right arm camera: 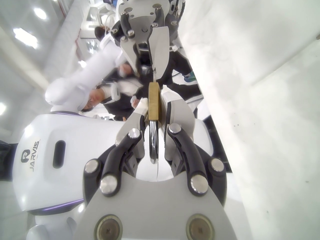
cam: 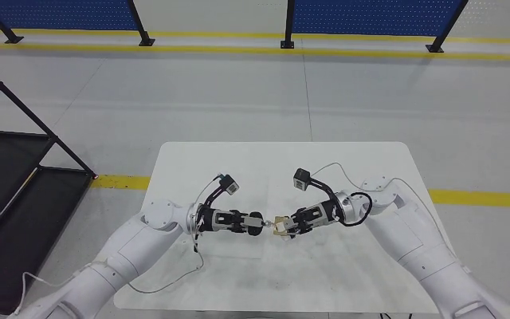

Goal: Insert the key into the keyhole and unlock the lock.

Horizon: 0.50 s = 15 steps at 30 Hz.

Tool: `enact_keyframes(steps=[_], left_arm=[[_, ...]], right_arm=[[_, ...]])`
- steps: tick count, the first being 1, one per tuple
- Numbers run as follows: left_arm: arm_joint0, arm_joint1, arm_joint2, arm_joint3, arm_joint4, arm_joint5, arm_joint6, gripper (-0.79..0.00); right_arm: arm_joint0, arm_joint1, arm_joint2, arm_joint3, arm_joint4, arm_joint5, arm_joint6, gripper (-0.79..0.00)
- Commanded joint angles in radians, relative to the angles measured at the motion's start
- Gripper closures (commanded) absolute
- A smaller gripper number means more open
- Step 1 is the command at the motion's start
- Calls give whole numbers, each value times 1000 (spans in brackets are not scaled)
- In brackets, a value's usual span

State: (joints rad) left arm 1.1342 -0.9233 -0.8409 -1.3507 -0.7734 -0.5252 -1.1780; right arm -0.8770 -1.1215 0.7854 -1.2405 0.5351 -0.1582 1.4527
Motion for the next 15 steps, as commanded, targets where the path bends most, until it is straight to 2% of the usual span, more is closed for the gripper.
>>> enact_keyframes(steps=[1,9,15], left_arm=[[-2,-4,2,5,3,7,-3,-139],[-7,-18,0,20,19,18,0,-182],[-9,-26,-3,25,34,31,4,-157]], right_arm=[[-2,0,1,-2,-1,-2,1,0],[-9,0,5,-12,-7,-1,4,0],[-9,-3,2,-13,-15,2,4,0]])
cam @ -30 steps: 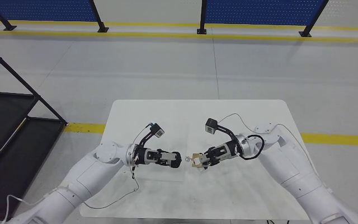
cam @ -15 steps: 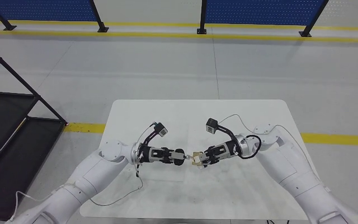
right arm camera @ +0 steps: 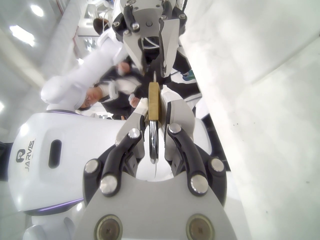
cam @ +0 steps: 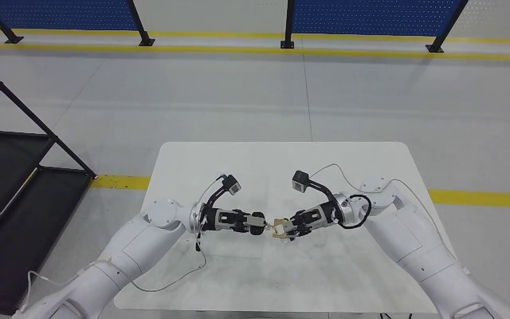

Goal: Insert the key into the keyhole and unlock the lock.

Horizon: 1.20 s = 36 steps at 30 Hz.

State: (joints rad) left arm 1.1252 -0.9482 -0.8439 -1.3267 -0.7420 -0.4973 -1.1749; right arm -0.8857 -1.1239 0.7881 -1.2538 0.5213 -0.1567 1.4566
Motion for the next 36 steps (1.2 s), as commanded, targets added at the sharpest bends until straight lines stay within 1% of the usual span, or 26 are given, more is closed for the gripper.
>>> enact_keyframes(steps=[1,17,22,31,33,34,36], left_arm=[[-1,-3,1,1,5,4,2,-148],[0,-23,-8,6,34,30,2,-89],[3,-27,-16,7,39,38,0,-105],[9,-34,-28,14,45,45,-5,-80],[10,-36,-30,16,47,48,-5,-52],[9,-37,-31,17,47,48,-6,0],[9,-40,-33,20,47,50,-6,0]], right_arm=[[0,-1,-1,0,-1,1,0,0],[4,-9,-4,16,-9,-1,-10,0],[4,-10,-3,25,-9,-4,-11,0],[7,-14,-2,38,-7,-6,-10,0],[7,-15,-2,40,-7,-7,-9,0],[8,-16,-2,40,-7,-8,-9,0],[8,-16,-2,42,-8,-9,-9,0]])
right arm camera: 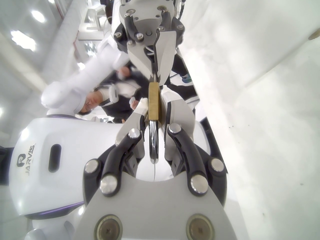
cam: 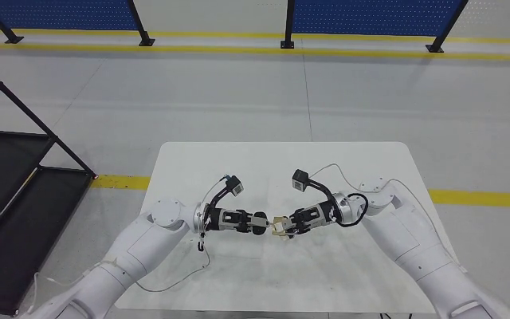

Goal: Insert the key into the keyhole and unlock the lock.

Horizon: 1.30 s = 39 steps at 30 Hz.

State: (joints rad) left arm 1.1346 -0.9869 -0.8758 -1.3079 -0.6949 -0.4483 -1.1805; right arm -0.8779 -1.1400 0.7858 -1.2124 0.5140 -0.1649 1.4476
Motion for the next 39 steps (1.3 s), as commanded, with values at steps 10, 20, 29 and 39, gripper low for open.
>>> enact_keyframes(steps=[10,20,29,39], left_arm=[[0,-11,-8,10,-3,11,-13,0],[-1,-22,-10,18,1,17,-21,0],[2,-28,-20,16,29,-13,-23,0],[17,-30,-41,-2,91,-65,5,0]], right_arm=[[0,-3,2,3,-9,-4,-6,0],[-1,-6,2,3,-13,-2,-5,0],[-3,-8,5,7,-13,1,-5,0],[-6,-8,12,10,-10,7,-9,0]])
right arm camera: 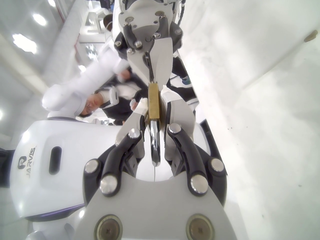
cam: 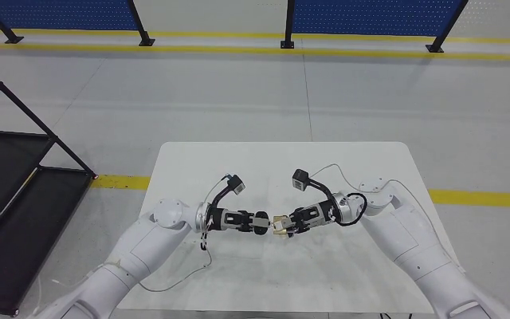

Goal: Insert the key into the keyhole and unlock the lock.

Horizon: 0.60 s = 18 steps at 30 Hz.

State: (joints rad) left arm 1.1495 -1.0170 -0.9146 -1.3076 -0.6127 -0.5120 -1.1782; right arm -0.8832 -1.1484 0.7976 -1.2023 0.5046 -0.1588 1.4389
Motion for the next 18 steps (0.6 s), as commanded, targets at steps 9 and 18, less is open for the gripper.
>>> enact_keyframes(steps=[9,18], left_arm=[[17,0,-21,-24,53,-23,34,0],[36,2,-41,-49,109,-62,69,0]], right_arm=[[2,-3,1,1,-1,9,-1,0],[4,-5,3,4,-1,13,-2,0]])
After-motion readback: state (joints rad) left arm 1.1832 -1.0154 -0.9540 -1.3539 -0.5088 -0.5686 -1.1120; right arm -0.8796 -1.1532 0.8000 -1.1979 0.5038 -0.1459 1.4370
